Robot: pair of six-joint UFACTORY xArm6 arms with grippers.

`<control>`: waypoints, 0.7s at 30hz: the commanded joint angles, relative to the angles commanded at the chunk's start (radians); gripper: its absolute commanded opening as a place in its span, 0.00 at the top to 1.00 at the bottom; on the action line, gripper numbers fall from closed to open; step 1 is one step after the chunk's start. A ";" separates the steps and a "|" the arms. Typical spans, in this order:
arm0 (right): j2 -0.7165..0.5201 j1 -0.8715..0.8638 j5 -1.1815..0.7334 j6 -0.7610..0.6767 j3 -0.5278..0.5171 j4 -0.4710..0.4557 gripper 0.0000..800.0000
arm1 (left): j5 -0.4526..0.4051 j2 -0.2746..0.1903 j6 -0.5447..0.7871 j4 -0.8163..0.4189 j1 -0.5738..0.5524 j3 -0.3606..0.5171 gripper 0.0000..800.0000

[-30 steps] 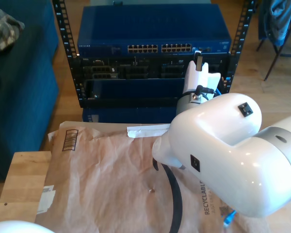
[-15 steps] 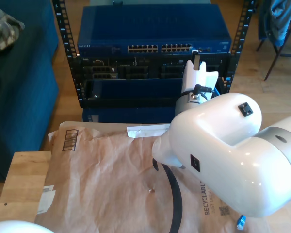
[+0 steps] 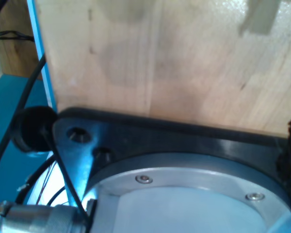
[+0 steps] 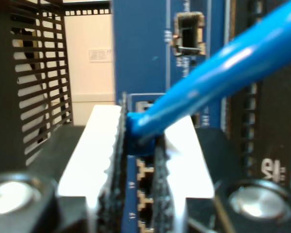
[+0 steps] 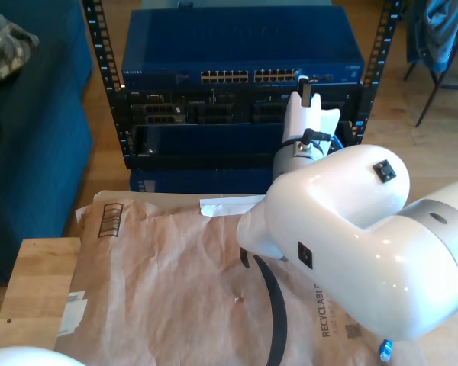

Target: Grab the cable and plug it in

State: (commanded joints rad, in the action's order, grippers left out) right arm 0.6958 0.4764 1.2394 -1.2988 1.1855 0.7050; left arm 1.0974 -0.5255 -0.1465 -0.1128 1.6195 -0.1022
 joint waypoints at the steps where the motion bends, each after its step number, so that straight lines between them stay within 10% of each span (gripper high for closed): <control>1: 0.005 -0.002 0.000 0.000 0.005 0.000 1.00 | 0.000 0.000 0.000 0.000 0.000 0.000 0.00; 21: 0.005 -0.009 0.003 -0.002 0.000 0.000 1.00 | 0.000 0.000 0.000 0.000 0.000 0.000 0.00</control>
State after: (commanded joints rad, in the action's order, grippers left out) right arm 0.7004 0.4672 1.2424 -1.3004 1.1855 0.7050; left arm 1.0974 -0.5255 -0.1465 -0.1128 1.6195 -0.1022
